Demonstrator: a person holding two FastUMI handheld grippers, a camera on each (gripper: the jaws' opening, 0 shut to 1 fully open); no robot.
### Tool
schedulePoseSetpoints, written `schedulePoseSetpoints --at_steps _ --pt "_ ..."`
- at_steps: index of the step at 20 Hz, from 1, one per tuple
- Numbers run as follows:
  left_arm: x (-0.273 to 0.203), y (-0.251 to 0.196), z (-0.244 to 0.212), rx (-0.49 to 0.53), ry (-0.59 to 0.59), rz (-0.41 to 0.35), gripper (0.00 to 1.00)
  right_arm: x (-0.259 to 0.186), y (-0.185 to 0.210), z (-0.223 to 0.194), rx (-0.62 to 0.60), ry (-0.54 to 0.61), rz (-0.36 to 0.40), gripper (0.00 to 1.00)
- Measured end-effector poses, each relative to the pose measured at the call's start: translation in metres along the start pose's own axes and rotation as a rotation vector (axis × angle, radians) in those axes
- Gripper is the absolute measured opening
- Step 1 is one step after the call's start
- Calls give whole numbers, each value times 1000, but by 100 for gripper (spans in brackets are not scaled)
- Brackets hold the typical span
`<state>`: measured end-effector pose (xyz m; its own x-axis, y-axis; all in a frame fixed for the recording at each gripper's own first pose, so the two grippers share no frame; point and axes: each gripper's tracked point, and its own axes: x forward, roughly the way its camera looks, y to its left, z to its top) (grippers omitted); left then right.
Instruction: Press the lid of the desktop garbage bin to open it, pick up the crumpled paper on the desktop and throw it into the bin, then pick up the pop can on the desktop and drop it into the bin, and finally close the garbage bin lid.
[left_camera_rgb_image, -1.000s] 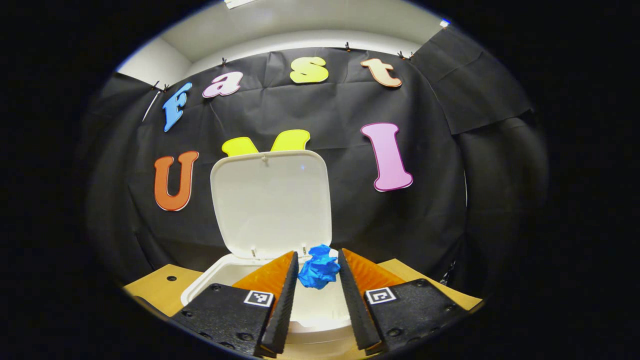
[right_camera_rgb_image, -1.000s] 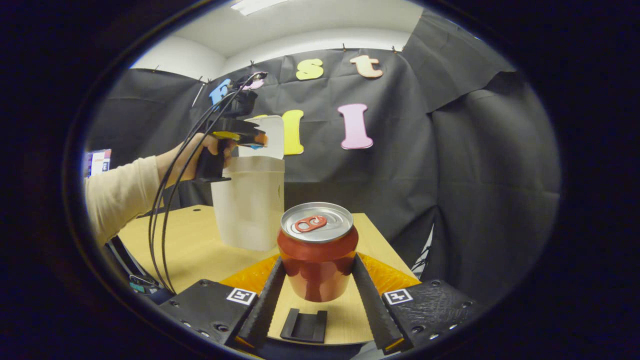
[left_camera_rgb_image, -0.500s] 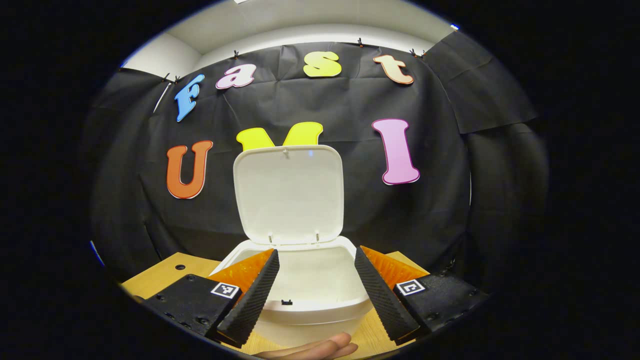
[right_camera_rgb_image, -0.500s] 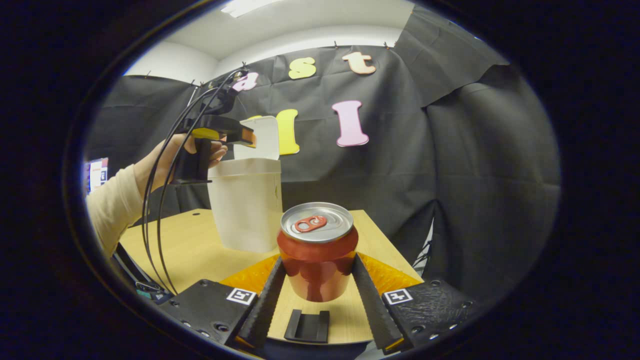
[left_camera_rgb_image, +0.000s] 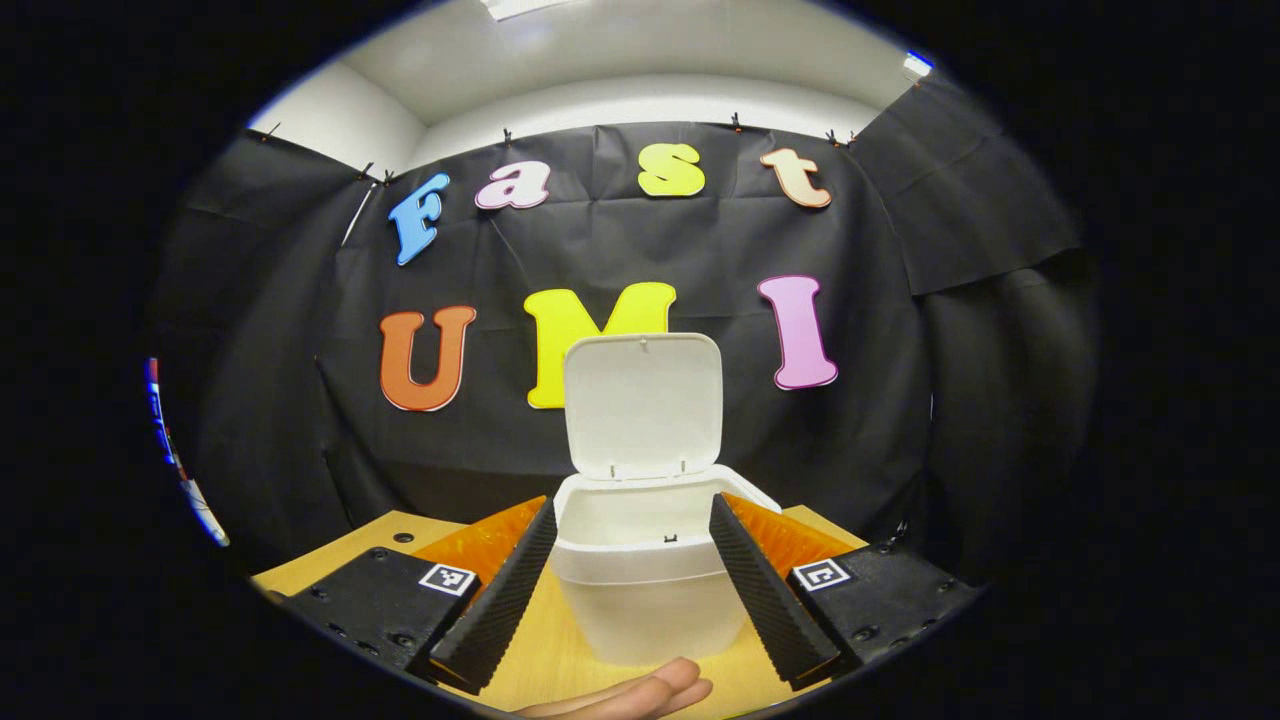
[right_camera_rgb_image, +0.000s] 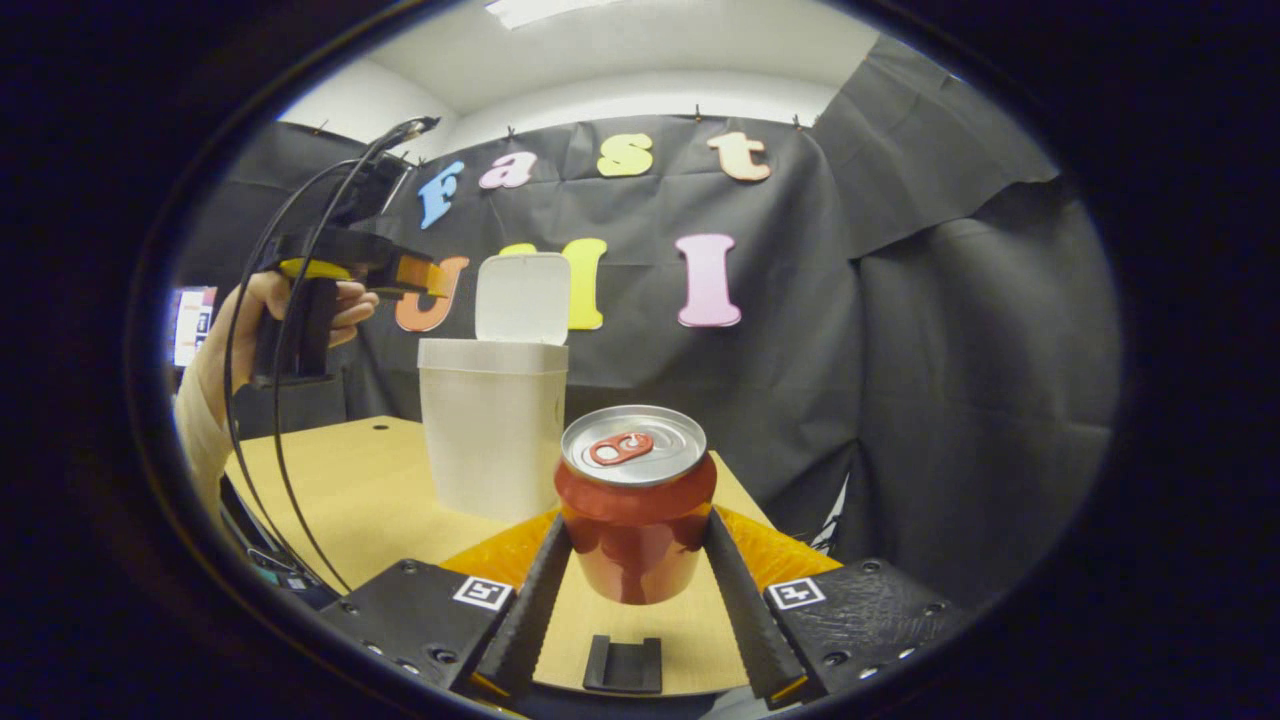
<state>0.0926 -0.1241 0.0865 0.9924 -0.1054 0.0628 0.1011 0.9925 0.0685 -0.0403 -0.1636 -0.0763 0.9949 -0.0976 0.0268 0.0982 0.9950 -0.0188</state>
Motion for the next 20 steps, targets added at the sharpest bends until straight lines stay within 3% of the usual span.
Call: schedulePoseSetpoints --at_steps 8,13,20 --pt "-62 60 -45 18 38 70 99 12 35 30 -15 12 -12 77" --pt "-83 87 -71 -69 93 67 99 31 50 72 -85 -36 -48 78" --pt "-103 107 -76 -49 81 53 99 62 90 133 -132 -87 -72 78"
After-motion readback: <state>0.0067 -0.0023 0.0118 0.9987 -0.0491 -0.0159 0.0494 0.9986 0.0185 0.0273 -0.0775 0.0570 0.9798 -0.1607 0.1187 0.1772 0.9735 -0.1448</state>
